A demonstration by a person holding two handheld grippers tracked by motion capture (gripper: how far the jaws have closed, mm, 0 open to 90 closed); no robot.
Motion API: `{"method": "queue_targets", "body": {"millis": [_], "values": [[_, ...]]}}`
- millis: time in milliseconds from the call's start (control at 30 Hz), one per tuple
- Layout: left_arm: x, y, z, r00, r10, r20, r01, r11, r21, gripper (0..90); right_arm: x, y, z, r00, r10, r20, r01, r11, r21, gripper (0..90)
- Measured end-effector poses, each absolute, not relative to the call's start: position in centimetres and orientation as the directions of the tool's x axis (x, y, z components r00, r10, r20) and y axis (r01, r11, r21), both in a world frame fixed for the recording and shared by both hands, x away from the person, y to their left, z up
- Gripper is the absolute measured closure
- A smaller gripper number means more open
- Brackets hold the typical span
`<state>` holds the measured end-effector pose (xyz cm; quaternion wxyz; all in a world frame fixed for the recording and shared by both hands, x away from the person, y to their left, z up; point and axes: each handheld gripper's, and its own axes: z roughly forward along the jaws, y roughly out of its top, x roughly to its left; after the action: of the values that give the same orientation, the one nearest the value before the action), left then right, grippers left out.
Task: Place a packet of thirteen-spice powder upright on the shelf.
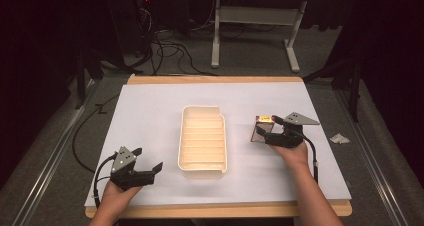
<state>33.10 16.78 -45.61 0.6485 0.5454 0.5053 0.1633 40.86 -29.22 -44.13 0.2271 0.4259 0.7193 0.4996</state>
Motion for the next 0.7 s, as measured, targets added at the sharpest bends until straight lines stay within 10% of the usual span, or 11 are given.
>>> {"method": "queue_targets", "body": {"millis": [700], "values": [[33.02, 16.73, -45.68, 0.439, 0.764, -0.472, 0.344, 0.342, 0.874, 9.4, 40.54, -29.13, -43.89, -0.563, 0.825, 0.055, 0.336, 0.168, 0.927, 35.3]]}}
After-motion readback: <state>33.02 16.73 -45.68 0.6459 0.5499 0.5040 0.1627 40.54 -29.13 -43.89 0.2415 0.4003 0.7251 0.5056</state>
